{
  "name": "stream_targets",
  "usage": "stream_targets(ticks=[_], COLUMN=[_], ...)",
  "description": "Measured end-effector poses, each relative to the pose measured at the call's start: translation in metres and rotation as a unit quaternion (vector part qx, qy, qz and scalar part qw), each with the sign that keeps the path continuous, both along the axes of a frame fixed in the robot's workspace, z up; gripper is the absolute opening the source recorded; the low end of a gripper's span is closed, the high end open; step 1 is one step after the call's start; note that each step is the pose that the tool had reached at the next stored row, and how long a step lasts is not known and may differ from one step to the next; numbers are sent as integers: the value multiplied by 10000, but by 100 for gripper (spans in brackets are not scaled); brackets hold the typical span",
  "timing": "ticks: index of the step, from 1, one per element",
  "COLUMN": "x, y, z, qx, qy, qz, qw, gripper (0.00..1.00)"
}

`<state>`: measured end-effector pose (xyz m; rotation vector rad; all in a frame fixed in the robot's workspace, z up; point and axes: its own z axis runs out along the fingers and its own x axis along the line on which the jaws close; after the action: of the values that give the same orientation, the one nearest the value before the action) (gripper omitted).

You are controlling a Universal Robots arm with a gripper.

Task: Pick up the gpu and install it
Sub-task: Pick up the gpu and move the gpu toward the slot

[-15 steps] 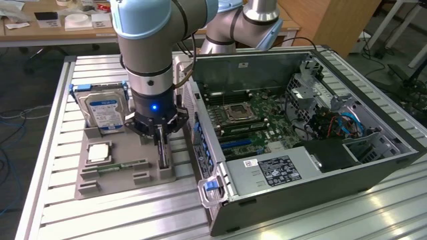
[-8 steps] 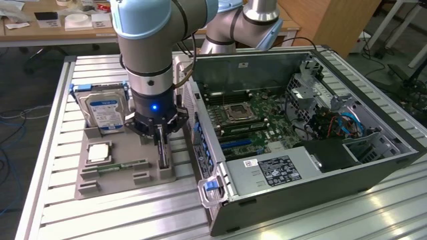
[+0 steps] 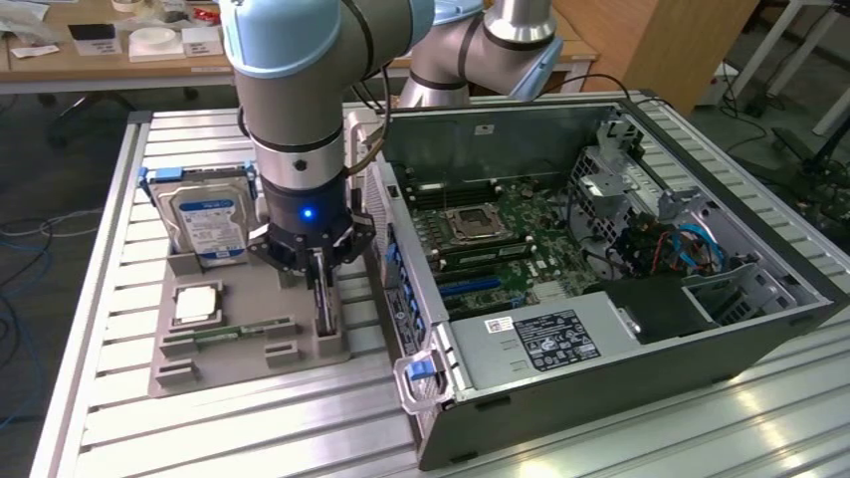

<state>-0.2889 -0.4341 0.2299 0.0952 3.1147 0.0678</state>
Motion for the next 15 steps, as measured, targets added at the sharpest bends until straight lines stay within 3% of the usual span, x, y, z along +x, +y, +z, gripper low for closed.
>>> stream_targets(ticks=[6,15], x=[0,1], y=[0,0], z=[81,289], qx=[0,0], qy=[0,0], qz=[0,0], qw=[10000,10000], gripper=[27,27])
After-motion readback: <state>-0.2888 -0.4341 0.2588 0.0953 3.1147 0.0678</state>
